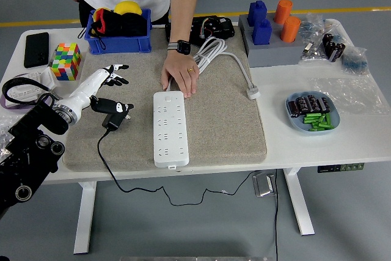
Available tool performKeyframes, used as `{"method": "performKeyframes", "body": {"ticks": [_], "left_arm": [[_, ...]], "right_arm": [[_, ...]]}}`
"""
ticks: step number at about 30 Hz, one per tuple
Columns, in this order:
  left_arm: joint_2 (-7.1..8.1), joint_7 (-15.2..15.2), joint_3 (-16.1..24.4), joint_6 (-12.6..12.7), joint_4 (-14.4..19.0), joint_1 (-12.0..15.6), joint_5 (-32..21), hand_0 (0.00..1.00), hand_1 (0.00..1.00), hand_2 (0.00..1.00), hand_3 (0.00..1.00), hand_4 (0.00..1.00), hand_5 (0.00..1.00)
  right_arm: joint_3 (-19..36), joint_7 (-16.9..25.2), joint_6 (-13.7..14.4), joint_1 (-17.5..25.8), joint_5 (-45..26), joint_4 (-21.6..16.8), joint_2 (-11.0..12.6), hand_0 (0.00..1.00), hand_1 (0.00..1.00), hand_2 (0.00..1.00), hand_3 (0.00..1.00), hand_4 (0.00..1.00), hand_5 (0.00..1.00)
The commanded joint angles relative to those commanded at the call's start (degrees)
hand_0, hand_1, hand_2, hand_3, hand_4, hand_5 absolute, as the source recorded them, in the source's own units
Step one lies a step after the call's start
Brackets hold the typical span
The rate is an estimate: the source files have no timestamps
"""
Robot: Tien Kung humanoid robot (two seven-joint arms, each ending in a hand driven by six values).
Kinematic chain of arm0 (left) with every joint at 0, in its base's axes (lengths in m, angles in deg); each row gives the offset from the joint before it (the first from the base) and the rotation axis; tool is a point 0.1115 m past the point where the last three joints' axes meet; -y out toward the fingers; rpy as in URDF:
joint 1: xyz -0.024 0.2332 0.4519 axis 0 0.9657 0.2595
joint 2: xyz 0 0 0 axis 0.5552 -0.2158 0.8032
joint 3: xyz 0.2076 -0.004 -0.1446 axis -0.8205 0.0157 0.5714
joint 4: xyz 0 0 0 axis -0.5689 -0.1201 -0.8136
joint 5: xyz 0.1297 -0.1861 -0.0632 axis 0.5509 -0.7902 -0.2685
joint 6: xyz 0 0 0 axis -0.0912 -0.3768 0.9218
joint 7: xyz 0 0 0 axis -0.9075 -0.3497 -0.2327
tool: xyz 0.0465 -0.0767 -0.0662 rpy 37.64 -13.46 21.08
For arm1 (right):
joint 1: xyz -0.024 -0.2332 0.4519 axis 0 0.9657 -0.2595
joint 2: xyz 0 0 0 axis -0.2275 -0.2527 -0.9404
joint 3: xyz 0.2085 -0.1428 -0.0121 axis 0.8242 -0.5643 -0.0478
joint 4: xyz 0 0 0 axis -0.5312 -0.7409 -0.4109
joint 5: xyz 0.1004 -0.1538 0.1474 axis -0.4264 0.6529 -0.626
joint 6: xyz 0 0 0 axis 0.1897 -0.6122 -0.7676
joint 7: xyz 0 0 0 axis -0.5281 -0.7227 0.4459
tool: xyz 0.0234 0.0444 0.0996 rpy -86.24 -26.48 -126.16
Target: Pull the plug out,throw it away,press the button
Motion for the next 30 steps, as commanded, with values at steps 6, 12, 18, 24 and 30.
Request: {"method": "performKeyframes", "body": {"ticks": [6, 12, 18, 24, 30], "left_arm": [[-0.11, -0.66, -3.31, -1.67, 2.04, -3.1, -5.02, 0.256, 0.365, 0.436, 0.953, 0.799, 0.002], [-0.72, -3.85, -6.77, -3.89, -0.02, -6.75, -4.93, 0.179, 0.172, 0.233, 0.902, 0.248, 0.002], [-1.42, -7.67, -11.65, -4.68, -3.63, -10.8, -3.82, 0.115, 0.103, 0.175, 0.874, 0.01, 0.002], [-2.19, -10.1, -16.22, -6.51, -7.73, -13.84, -4.31, 0.116, 0.097, 0.168, 0.853, 0.003, 0.002], [-2.58, -11.73, -19.24, -7.79, -9.86, -15.56, -5.46, 0.102, 0.092, 0.163, 0.831, 0.002, 0.002]], "right_arm": [[0.05, 0.01, -0.02, -0.02, -0.07, 0.0, -0.18, 0.755, 0.705, 0.717, 0.728, 0.772, 0.659], [0.32, 0.0, 0.0, -0.08, -0.07, 0.05, -0.27, 0.756, 0.705, 0.717, 0.728, 0.772, 0.659], [0.38, -0.01, 0.01, -0.1, -0.1, 0.07, -0.25, 0.755, 0.705, 0.717, 0.728, 0.772, 0.659], [0.27, 0.01, 0.0, -0.16, -0.25, 0.0, -0.32, 0.755, 0.705, 0.717, 0.728, 0.772, 0.659], [0.33, -0.01, 0.01, -0.11, -0.2, 0.11, -0.27, 0.755, 0.705, 0.717, 0.728, 0.772, 0.659]]}}
